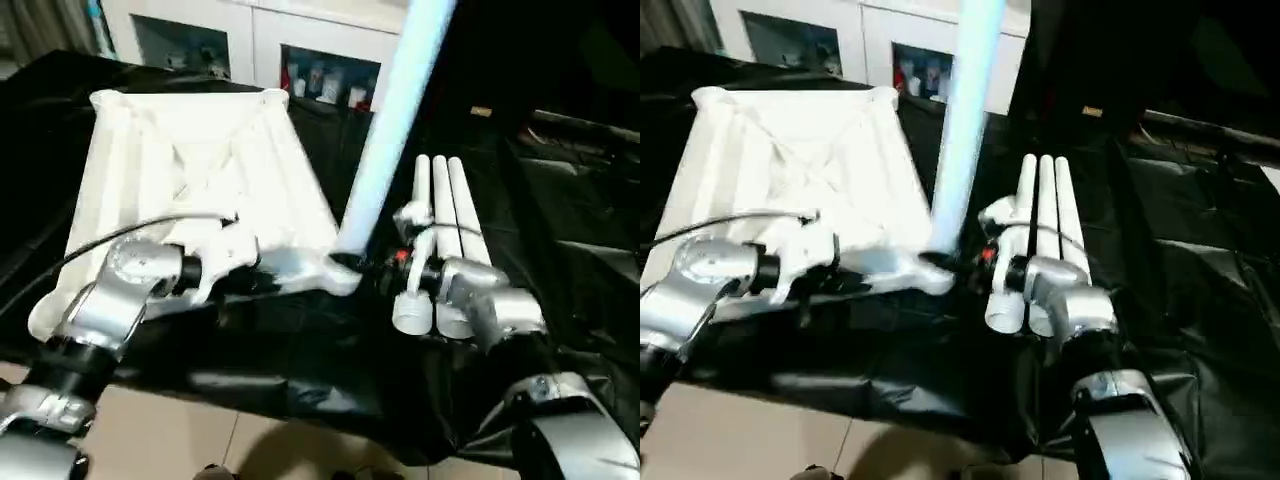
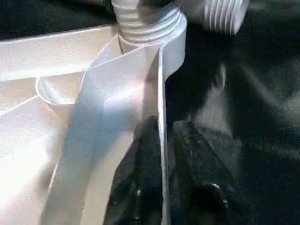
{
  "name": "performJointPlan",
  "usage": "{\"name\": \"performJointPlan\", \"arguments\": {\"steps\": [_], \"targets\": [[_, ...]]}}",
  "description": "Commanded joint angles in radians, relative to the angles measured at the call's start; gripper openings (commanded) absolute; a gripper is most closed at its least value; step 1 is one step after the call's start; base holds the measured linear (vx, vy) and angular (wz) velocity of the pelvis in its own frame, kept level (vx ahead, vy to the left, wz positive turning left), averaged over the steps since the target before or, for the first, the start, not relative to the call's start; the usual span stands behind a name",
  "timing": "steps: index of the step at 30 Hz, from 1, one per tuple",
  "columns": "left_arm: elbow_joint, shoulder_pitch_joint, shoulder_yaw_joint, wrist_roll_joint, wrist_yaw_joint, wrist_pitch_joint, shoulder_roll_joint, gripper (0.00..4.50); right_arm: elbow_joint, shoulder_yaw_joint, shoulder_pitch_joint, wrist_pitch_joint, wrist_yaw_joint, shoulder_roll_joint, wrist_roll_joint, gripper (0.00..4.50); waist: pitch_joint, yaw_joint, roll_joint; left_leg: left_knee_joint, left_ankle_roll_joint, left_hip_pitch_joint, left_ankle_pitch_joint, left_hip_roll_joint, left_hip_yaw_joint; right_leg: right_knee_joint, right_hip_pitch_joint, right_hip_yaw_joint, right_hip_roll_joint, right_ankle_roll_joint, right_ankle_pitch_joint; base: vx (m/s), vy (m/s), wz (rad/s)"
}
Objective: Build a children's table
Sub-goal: Insert table leg to table base
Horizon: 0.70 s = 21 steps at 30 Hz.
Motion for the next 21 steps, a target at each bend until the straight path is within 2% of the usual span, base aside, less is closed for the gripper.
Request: {"name": "performJointPlan", "arguments": {"steps": [1,2,4,7,11,13,14,15,17,18,19,20,21], "targets": [[0.034,0.007,-0.003,-0.001,-0.012,-0.006,-0.003,0.83,0.01,-0.086,-0.032,0.045,-0.003,-0.005,0.096,2.65,-0.076,0.008,0.025,-0.066,-0.008,0.013,-0.186,0.015,0.007,-0.077,0.056,0.032,-0.059,-0.255,-0.1,0.0,0.0,0.0],[0.035,0.006,-0.002,-0.004,-0.016,-0.009,-0.003,0.98,0.01,-0.09,-0.034,0.048,-0.004,-0.004,0.098,2.65,-0.077,0.01,0.027,-0.067,-0.011,0.012,-0.179,0.016,0.006,-0.076,0.055,0.032,-0.06,-0.249,-0.109,0.0,0.0,0.0],[0.042,0.002,0.009,-0.009,-0.004,-0.039,-0.01,0.98,0.019,-0.092,-0.036,0.042,-0.008,0.002,0.095,2.65,-0.077,0.013,0.03,-0.068,-0.017,0.012,-0.179,0.016,0.005,-0.077,0.053,0.031,-0.06,-0.24,-0.115,0.0,0.0,0.0],[0.05,-0.009,0.027,-0.027,0.001,-0.043,-0.022,1.21,0.027,-0.083,-0.035,0.024,-0.01,0.007,0.081,2.65,-0.079,0.016,0.031,-0.068,-0.022,0.011,-0.174,0.015,0.005,-0.075,0.052,0.029,-0.058,-0.238,-0.098,0.0,0.0,0.0],[0.093,-0.032,0.002,0.017,0.021,-0.065,-0.027,1.54,0.037,-0.074,-0.02,0.011,-0.02,0.026,0.063,2.65,-0.081,0.018,0.025,-0.067,-0.017,0.01,-0.158,0.014,0.005,-0.073,0.053,0.029,-0.057,-0.237,-0.078,0.0,0.0,0.0],[0.124,-0.037,-0.014,0.035,0.041,-0.087,-0.041,1.67,0.04,-0.07,-0.011,0.009,-0.025,0.035,0.053,2.65,-0.082,0.019,0.027,-0.067,-0.014,0.009,-0.149,0.014,0.004,-0.072,0.054,0.029,-0.058,-0.235,-0.069,0.0,0.0,0.0],[0.141,-0.042,-0.019,0.038,0.055,-0.083,-0.057,1.76,0.043,-0.064,-0.003,0.006,-0.026,0.04,0.045,2.65,-0.082,0.018,0.022,-0.065,-0.011,0.01,-0.146,0.014,0.007,-0.072,0.053,0.029,-0.057,-0.235,-0.066,0.0,0.0,0.0],[0.148,-0.044,-0.02,0.038,0.06,-0.079,-0.065,1.88,0.045,-0.061,0.0,0.004,-0.027,0.042,0.042,2.65,-0.083,0.021,0.025,-0.065,-0.01,0.011,-0.138,0.015,0.007,-0.07,0.053,0.029,-0.058,-0.237,-0.057,0.0,0.0,0.0],[0.161,-0.054,-0.011,0.035,0.083,-0.088,-0.082,1.97,0.05,-0.056,0.004,-0.004,-0.033,0.047,0.034,2.65,-0.084,0.022,0.021,-0.065,-0.008,0.007,-0.125,0.014,0.006,-0.068,0.056,0.029,-0.059,-0.239,-0.04,0.0,0.0,0.0],[0.166,-0.073,0.015,0.009,0.106,-0.078,-0.109,2.12,0.063,-0.059,0.006,-0.033,-0.062,0.059,0.025,2.65,-0.085,0.022,0.02,-0.064,-0.006,0.007,-0.121,0.014,0.006,-0.067,0.057,0.029,-0.06,-0.241,-0.025,0.0,0.0,0.0],[0.172,-0.081,0.018,0.015,0.127,-0.081,-0.116,2.17,0.075,-0.066,0.005,-0.053,-0.087,0.069,0.022,2.65,-0.085,0.023,0.023,-0.064,-0.005,0.008,-0.122,0.014,0.006,-0.067,0.056,0.029,-0.061,-0.245,-0.023,0.0,0.0,0.0],[0.18,-0.084,0.013,0.025,0.136,-0.084,-0.119,2.17,0.084,-0.071,0.005,-0.07,-0.104,0.078,0.02,2.65,-0.085,0.022,0.022,-0.063,-0.004,0.006,-0.121,0.014,0.007,-0.067,0.056,0.029,-0.061,-0.247,-0.022,0.0,0.0,0.0],[0.191,-0.082,0.0,0.039,0.137,-0.093,-0.121,2.23,0.095,-0.072,0.009,-0.099,-0.124,0.088,0.013,2.65,-0.085,0.022,0.026,-0.063,-0.005,0.007,-0.127,0.014,0.006,-0.068,0.055,0.029,-0.061,-0.249,-0.024,0.0,0.0,0.0]]}}
